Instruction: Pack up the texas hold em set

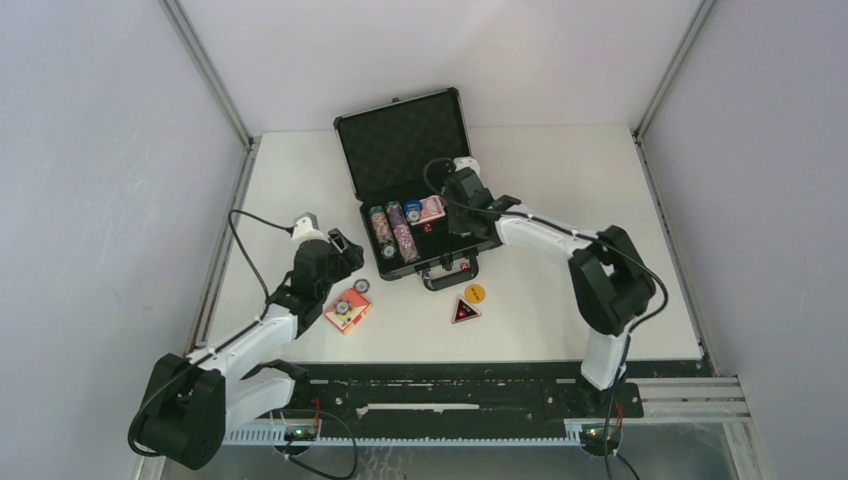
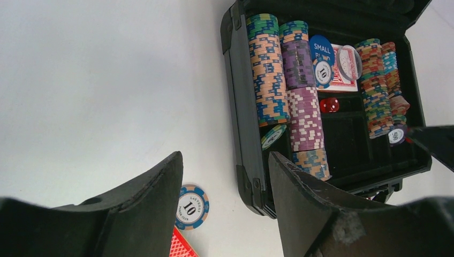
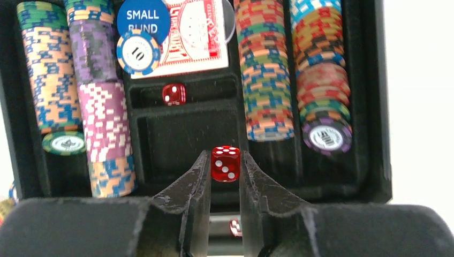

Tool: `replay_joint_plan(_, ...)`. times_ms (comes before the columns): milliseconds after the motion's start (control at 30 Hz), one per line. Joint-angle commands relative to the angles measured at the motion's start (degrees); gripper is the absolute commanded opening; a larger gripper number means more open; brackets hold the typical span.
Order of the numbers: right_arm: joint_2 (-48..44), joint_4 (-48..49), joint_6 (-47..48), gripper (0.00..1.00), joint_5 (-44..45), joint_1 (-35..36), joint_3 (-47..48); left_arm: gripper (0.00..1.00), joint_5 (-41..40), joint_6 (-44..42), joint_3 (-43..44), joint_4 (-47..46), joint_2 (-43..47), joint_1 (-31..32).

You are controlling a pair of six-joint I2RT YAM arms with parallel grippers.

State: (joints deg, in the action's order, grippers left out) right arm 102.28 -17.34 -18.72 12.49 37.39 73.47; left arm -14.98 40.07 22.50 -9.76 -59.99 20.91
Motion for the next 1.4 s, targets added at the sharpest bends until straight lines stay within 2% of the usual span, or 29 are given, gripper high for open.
replay_joint_plan(0, 5.13, 0.81, 2.62, 0.18, -1.03, 0.14, 6.31, 0.65, 0.95, 0.11, 1.36, -1.15, 1.67, -0.26)
replay_joint_plan(133, 9.69, -0.77, 3.32, 0.18, -1.82, 0.12, 12.28, 0.65, 0.64, -0.11, 1.31, -0.98, 1.94, -0.3)
replay_joint_plan(333, 13.84, -1.1, 3.87, 0.18, -2.87, 0.19, 15.63, 0.65, 0.23, -0.26, 1.32, -0.69, 2.04, -0.29)
replay_joint_plan(800, 20.58, -0.6, 3.75, 0.18, -5.01, -1.14, 16.54, 0.65, -1.0, -0.78, 1.6, -0.45, 1.18, -0.26)
replay_joint_plan(1200, 20.5, -1.52, 4.39, 0.19, -4.55, -2.29, 18.26, 0.65, -0.75, -0.79, 1.75, -0.39, 0.82, -0.26)
replay_joint_plan(1300, 21.18, -1.46, 4.46, 0.21, -4.61, -2.31, 18.2, 0.66, -1.07, -0.89, 1.73, -0.35, 1.03, -0.25)
replay_joint_plan(1367, 21.73, -1.49, 4.55, 0.27, -4.99, -2.32, 18.26, 0.66, -1.22, -0.88, 1.67, -0.35, 1.02, -0.32)
